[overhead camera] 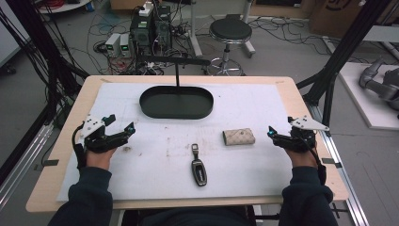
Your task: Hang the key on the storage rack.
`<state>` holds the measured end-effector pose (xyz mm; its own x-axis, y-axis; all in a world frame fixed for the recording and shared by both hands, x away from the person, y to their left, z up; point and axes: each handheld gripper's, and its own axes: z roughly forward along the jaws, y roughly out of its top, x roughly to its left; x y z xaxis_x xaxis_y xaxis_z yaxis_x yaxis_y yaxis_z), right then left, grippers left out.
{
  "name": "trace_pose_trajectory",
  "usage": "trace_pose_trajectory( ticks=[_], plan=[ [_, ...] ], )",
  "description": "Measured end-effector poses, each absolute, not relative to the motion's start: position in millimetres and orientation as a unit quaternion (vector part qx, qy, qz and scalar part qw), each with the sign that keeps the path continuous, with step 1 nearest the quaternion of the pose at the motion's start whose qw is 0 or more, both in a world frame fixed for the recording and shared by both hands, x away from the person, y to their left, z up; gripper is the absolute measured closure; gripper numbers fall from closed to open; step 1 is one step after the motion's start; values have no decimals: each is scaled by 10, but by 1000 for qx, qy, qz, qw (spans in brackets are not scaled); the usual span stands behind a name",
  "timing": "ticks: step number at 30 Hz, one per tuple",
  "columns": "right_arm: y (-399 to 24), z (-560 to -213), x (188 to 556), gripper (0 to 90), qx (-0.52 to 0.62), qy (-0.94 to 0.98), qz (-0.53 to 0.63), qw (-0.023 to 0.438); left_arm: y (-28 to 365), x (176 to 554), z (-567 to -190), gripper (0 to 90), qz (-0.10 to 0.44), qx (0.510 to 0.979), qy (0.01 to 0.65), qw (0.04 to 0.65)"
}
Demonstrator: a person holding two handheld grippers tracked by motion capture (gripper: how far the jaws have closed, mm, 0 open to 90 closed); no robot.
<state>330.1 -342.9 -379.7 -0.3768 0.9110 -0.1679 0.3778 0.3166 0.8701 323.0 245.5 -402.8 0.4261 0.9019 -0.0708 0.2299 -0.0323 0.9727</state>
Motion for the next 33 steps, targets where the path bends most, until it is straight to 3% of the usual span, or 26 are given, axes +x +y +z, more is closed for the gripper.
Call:
trace_pose_trajectory(
  ticks=[9,21,29,33],
  plan=[
    [-3461,-3814,3317,204,441,733,390,342,2349,3240,-4011,188,302,654,433,543],
    [-3404,-3813,3280,204,438,737,382,344,1789,3225,-4078,209,220,717,384,539],
    [-3438,-3827,3283,204,443,734,383,343,1361,3265,-4161,405,159,765,362,508],
    [-3441,-3827,3284,204,445,733,384,342,1070,3319,-4230,434,132,783,360,491]
  ],
)
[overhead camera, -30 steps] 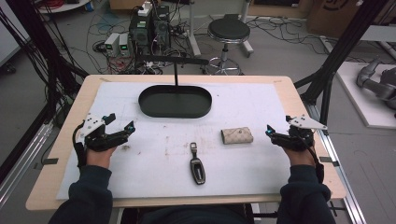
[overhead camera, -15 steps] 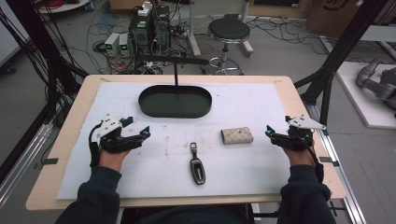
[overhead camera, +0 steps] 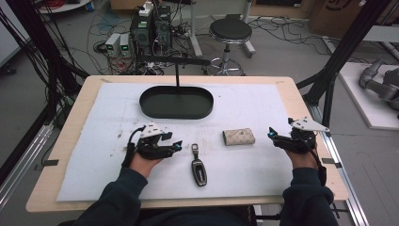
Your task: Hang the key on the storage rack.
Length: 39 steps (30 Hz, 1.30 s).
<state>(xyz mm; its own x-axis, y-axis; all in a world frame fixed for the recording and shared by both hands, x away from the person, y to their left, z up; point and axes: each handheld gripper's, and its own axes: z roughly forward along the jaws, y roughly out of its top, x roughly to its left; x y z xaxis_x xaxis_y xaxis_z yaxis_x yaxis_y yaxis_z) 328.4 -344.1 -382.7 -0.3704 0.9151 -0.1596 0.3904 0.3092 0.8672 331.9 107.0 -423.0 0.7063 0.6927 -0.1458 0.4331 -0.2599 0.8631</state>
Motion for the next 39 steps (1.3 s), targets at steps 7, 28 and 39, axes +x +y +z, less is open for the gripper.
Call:
trace_pose_trajectory(
  ticks=[7,28,39],
  plan=[
    [-3458,-3813,3274,204,446,731,384,345,668,3366,-4357,437,108,797,374,461],
    [-3459,-3830,3275,204,445,734,381,343,723,3558,-4400,690,131,821,380,406],
    [-3454,-3830,3279,204,446,735,382,340,1042,3842,-4396,692,127,794,439,401]
  ],
)
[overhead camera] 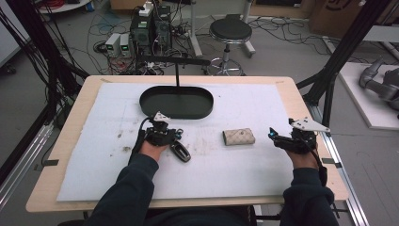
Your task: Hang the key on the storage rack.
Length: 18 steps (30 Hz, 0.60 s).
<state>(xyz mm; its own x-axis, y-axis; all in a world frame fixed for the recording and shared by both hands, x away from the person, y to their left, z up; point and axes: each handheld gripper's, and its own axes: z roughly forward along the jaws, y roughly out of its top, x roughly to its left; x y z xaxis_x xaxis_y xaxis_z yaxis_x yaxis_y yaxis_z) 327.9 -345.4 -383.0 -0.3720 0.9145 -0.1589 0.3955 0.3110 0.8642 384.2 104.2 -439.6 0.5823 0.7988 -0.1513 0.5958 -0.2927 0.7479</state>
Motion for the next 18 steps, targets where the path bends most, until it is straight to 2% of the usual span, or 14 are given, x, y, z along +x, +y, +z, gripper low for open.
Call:
trace_pose_trajectory(
  ticks=[1,3,6,13,18],
  plan=[
    [-3450,-3832,3280,204,445,735,383,338,1033,3831,-4384,675,128,788,447,403],
    [-3448,-3836,3282,204,445,736,381,338,1022,3783,-4335,467,129,772,473,404],
    [-3453,-3844,3285,204,446,737,381,337,1003,3633,-4264,371,146,762,484,404],
    [-3415,-3844,3289,204,443,740,378,336,881,3470,-4420,266,122,753,509,399],
    [-3422,-3853,3295,204,445,740,377,335,877,3484,-4413,323,108,779,472,397]
  ],
)
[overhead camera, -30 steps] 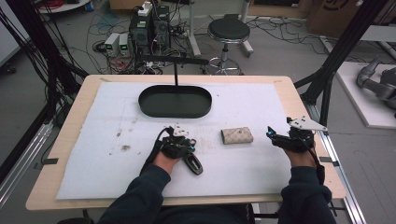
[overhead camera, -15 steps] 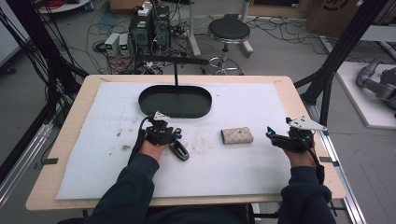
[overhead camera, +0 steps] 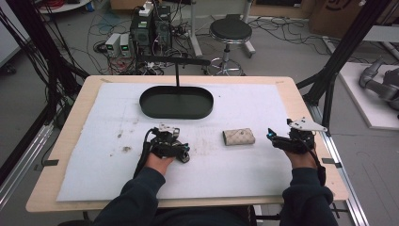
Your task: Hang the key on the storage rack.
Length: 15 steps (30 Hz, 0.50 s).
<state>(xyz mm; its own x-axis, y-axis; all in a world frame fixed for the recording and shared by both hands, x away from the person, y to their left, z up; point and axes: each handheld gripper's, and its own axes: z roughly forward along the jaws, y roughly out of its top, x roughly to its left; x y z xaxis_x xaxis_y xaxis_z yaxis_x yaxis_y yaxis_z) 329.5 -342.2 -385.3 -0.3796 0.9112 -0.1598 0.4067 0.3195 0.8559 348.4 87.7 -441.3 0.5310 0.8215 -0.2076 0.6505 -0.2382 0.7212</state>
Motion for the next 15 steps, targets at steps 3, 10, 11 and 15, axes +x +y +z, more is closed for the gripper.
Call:
trace_pose_trajectory(
  ticks=[3,10,11,15],
  plan=[
    [-3431,-3856,3298,204,446,741,376,335,928,3542,-4395,389,90,796,446,399],
    [-3427,-3855,3298,204,445,741,377,334,1030,3623,-4369,488,69,819,395,411],
    [-3423,-3857,3298,204,445,741,376,333,1029,3605,-4364,474,78,814,409,406],
    [-3415,-3861,3302,204,445,743,375,332,992,3470,-4361,321,101,796,451,390]
  ],
)
